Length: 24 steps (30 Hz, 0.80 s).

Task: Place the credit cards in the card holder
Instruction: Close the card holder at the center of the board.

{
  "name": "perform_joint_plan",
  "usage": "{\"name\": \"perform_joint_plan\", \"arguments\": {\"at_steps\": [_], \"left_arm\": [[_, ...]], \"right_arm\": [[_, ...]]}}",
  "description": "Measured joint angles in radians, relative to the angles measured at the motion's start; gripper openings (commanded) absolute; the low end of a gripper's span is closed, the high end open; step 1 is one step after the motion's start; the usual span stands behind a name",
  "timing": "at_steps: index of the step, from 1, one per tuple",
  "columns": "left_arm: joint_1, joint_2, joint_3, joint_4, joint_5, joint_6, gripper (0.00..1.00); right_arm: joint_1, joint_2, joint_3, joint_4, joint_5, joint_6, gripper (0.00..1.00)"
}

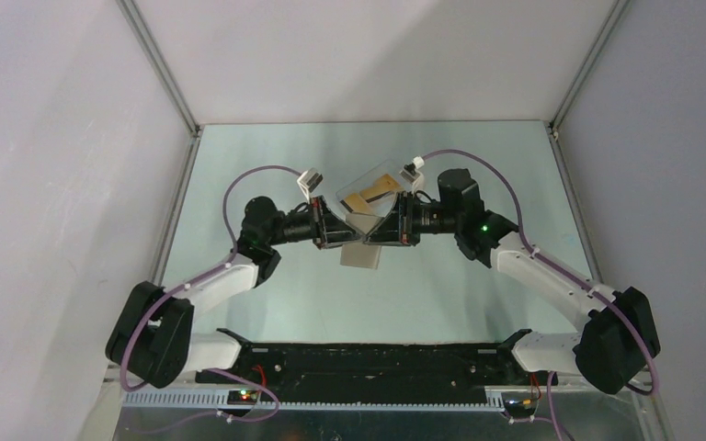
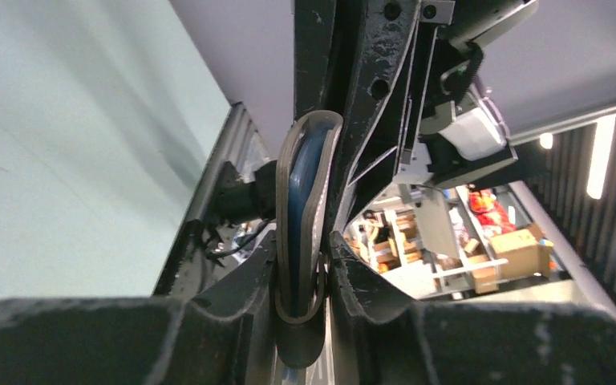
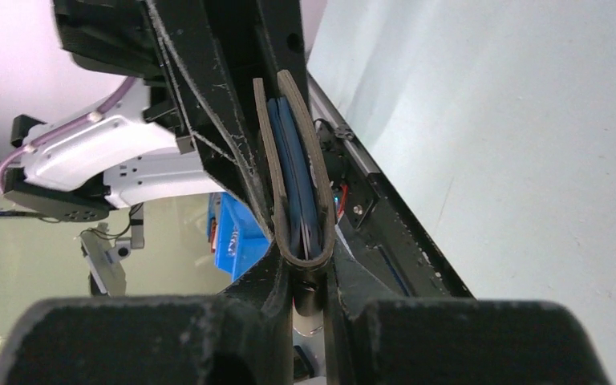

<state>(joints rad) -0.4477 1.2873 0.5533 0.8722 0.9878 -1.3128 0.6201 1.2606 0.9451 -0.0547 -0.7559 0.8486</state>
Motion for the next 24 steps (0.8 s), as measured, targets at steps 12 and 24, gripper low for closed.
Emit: {"name": "perform_joint_plan", "arguments": {"at_steps": [12,24], "left_arm": [[-0.066,-0.142,0.109,-0.542,-0.226,0.341,0.0],[-0.126,-0.17,0.122,-0.698,-0.386,0.499,0.97]], "right_arm": [[0.002,0.019,0.0,-0.025,0.06,-0.033,0.0],[0.007,0.048,-0.049,0.063,0.057,-0.018,0.0]]}}
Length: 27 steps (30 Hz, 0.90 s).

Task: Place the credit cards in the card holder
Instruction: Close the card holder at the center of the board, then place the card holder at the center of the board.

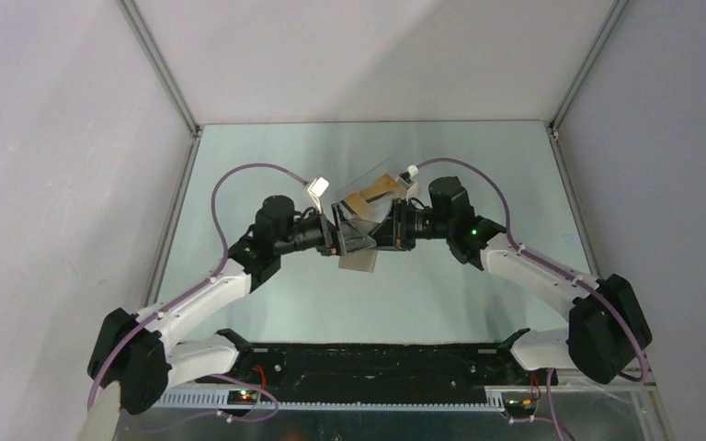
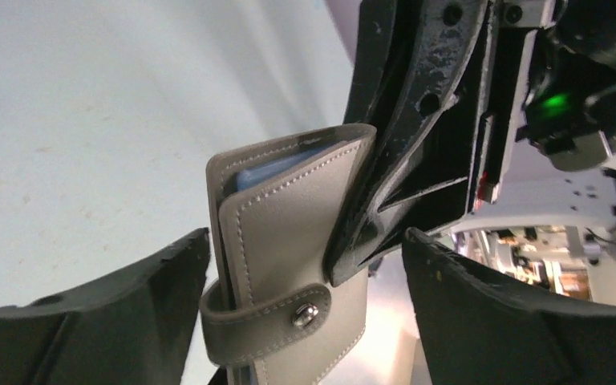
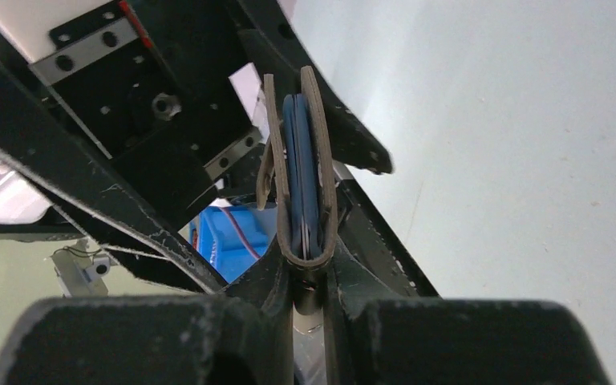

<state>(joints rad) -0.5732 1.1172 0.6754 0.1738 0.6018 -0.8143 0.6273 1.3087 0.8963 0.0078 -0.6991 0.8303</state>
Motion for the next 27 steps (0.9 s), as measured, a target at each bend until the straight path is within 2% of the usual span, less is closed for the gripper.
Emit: {"name": "perform_joint_plan", "arguments": {"at_steps": [4,10,12,14,16,17,18,19,23,27], "left_arm": [[-0.013,0.0,0.0,-0.125,-0.135,0.087,1.0],[-0.013,-0.031,-0.005,-0.316,-0.418,0.172,1.0],[-0.013,-0.072,-0.011,-0.364,-0.51,0.188,1.0],[-0.013,-0.113,-0.016,-0.398,-0.581,0.201,1.0],[-0.013,-0.143,-0.019,-0.418,-0.628,0.214,1.0],[-0.013,-0.157,-0.023,-0.428,-0.65,0.221,1.0],[-0.013,-0.164,-0.025,-0.433,-0.662,0.224,1.0],[-0.013,-0.168,-0.027,-0.44,-0.674,0.231,1.0],[-0.013,-0.167,-0.038,-0.463,-0.697,0.24,1.0],[-0.013,-0.137,-0.042,-0.477,-0.695,0.239,1.0]], "right_arm": [[-0.003,0.056,-0.042,0.027,-0.002,0.005,0.0],[0.002,0.217,-0.063,0.05,-0.014,-0.019,0.0],[0.006,0.268,-0.066,0.058,-0.017,-0.023,0.04],[0.009,0.317,-0.066,0.073,-0.017,-0.025,0.11],[0.011,0.354,-0.066,0.079,-0.016,-0.03,0.23],[0.012,0.371,-0.066,0.08,-0.013,-0.031,0.34],[0.013,0.385,-0.066,0.079,-0.01,-0.034,0.39],[0.013,0.397,-0.066,0.075,-0.003,-0.037,0.49],[0.014,0.416,-0.064,0.034,0.042,-0.059,0.74],[0.015,0.415,-0.058,-0.052,0.111,-0.081,0.83]]}}
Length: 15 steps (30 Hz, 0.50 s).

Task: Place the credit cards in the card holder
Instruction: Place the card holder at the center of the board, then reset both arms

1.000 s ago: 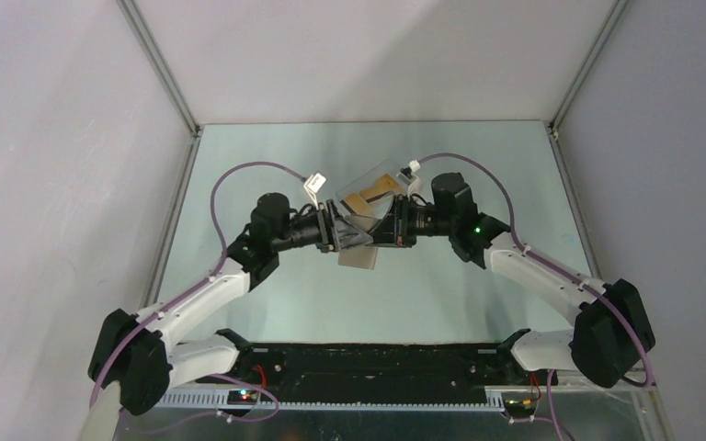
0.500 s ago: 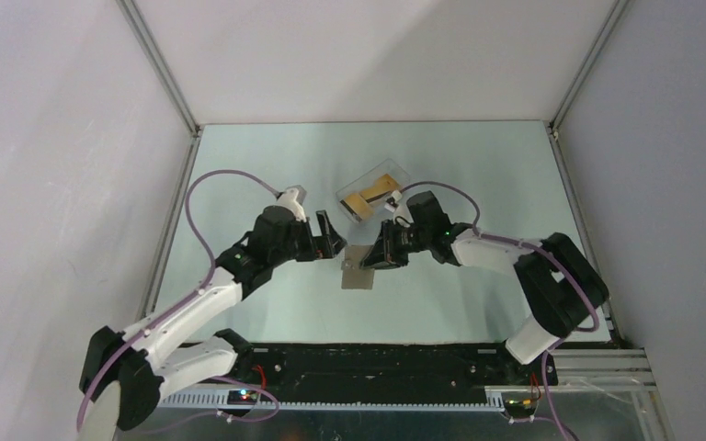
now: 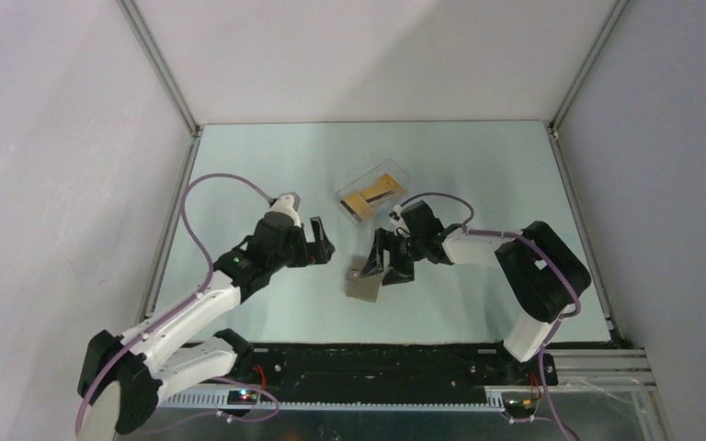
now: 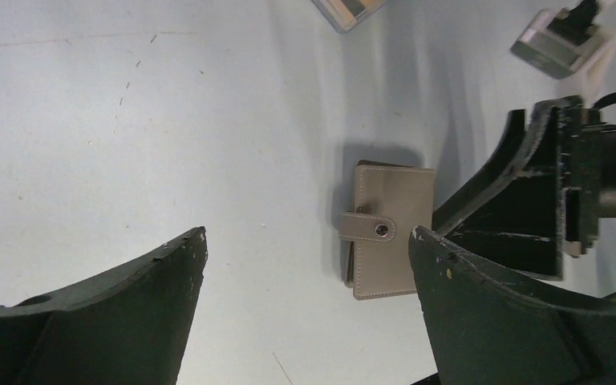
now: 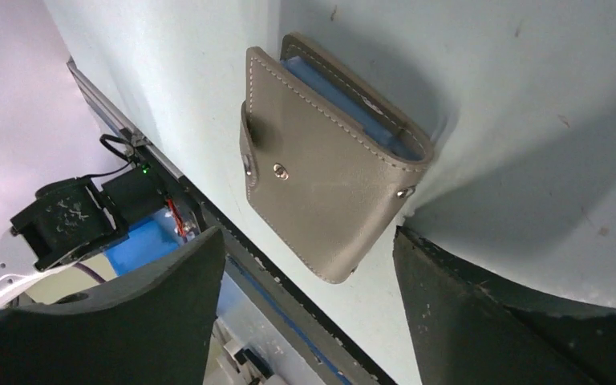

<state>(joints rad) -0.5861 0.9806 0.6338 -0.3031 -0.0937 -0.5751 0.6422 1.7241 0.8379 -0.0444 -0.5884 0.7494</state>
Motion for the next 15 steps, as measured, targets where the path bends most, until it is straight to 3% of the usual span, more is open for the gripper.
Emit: {"name": "perform_joint_plan", "arguments": {"at_steps": [5,10,15], "left_arm": [[0.0,0.087,0.0,0.002,0.032,-0.005,0.96],[-0.004,0.191,0.0,0.001,0.097,-0.012,0.99],[-0.01,0.185,0.0,0.001,0.074,-0.025,1.0]], "right_arm": [[-0.005,-0.031,0.013,-0.082,0.058,-0.018,0.85],[-0.014,-0.061,0.013,-0.153,0.099,-0.039,0.87],[-0.026,-0.132,0.013,-0.217,0.165,-0.071,0.99]]}}
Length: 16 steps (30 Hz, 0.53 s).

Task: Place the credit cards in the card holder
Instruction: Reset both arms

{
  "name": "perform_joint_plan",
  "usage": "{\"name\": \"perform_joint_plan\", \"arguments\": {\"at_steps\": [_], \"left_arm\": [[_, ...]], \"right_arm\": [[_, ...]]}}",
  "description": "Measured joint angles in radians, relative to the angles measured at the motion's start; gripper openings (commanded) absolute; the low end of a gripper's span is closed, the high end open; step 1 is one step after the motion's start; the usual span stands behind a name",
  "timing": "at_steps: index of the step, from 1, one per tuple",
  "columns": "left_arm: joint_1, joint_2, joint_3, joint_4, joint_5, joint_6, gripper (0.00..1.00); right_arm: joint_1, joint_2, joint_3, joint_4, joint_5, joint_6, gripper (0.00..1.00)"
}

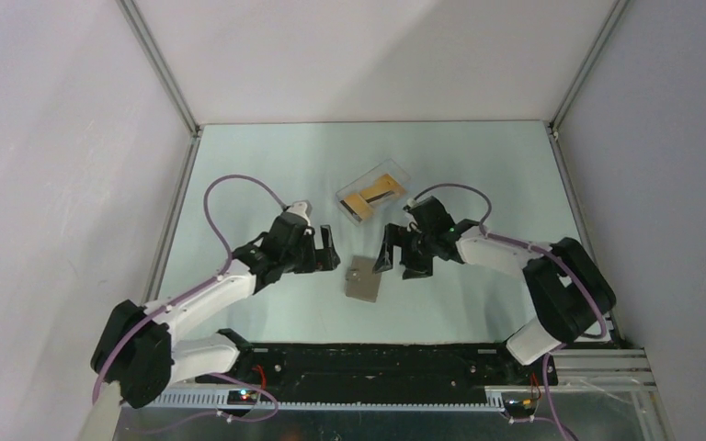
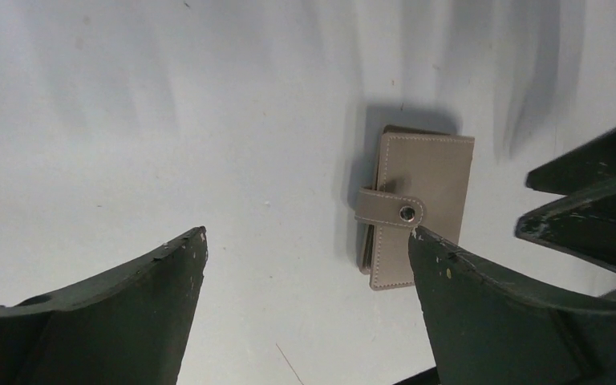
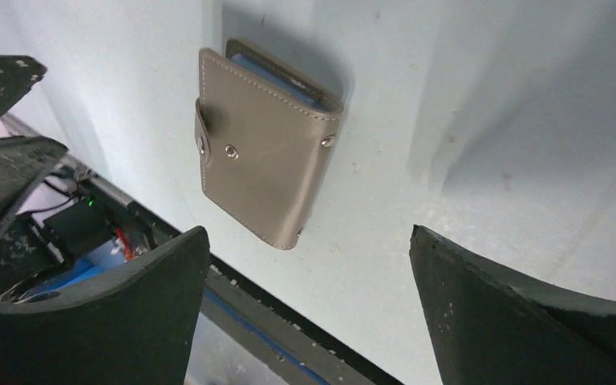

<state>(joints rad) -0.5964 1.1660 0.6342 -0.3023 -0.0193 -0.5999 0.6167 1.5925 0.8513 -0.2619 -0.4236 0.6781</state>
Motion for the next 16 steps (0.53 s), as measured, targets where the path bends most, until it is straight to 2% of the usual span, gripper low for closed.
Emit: {"name": "perform_joint_plan", "arguments": {"at_steps": [3,8,13,14,16], "left_arm": [[-0.002,-0.046,0.0,0.0,-0.072,0.007,1.0],[-0.002,-0.246,-0.002,0.001,-0.316,0.077,1.0],[0.018,-0.435,-0.005,0.032,-0.562,0.176,0.99],[0.04,-0.452,-0.005,0.039,-0.595,0.192,0.92],[0.079,-0.452,-0.006,0.047,-0.623,0.203,0.9]], "right_arm": [[-0.012,-0.08,0.0,-0.043,0.083,-0.045,0.99],[-0.066,-0.294,-0.002,-0.106,0.314,-0.141,0.99],[-0.242,-0.525,-0.065,-0.035,0.5,-0.261,0.99],[-0.315,-0.568,-0.105,0.005,0.504,-0.281,0.99],[-0.415,-0.61,-0.161,0.053,0.516,-0.301,0.99]]}}
